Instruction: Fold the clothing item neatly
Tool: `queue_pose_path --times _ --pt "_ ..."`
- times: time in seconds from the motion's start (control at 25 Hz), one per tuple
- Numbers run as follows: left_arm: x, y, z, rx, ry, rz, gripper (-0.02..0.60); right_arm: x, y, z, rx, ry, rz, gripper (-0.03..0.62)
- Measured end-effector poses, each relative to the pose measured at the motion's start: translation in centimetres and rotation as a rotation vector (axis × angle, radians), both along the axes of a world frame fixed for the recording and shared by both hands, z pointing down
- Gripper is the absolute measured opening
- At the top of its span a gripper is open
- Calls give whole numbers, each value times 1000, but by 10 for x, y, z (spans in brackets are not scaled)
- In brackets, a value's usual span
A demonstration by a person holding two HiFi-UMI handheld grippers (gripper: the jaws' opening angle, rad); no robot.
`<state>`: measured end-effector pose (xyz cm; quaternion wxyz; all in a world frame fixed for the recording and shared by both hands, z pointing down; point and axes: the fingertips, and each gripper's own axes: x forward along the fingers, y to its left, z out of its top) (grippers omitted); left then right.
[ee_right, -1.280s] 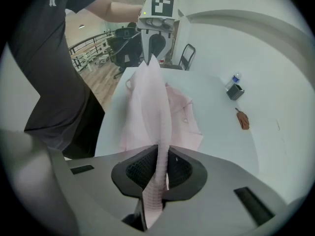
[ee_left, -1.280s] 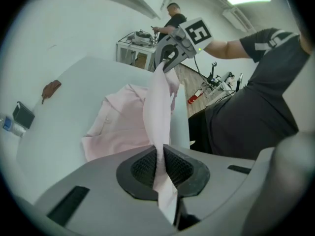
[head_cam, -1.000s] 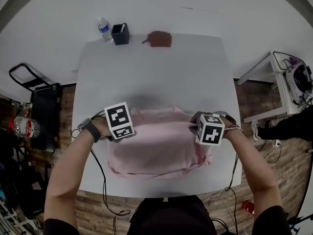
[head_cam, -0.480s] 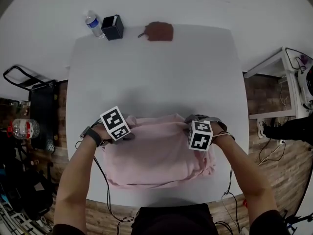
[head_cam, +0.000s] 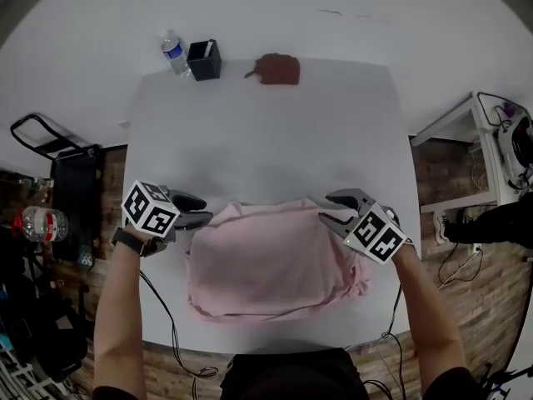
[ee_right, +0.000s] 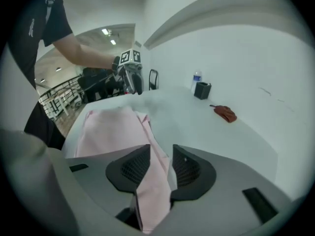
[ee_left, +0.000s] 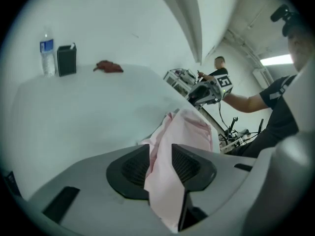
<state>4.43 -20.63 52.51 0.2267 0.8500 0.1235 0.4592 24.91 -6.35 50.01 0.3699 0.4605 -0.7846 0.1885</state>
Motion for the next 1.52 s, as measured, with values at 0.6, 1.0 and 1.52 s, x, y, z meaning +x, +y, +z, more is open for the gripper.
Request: queue_pose_path --times 0.6,1.0,1.52 --pt "17 163 -150 103 445 -264 6 -115 53 -118 273 -347 345 17" --pt "12 214 -196 112 653 -468 5 -152 74 -148 345 -356 387 14" --pt "7 211 -186 123 634 -537 5 -161 72 -143 331 -354 368 14"
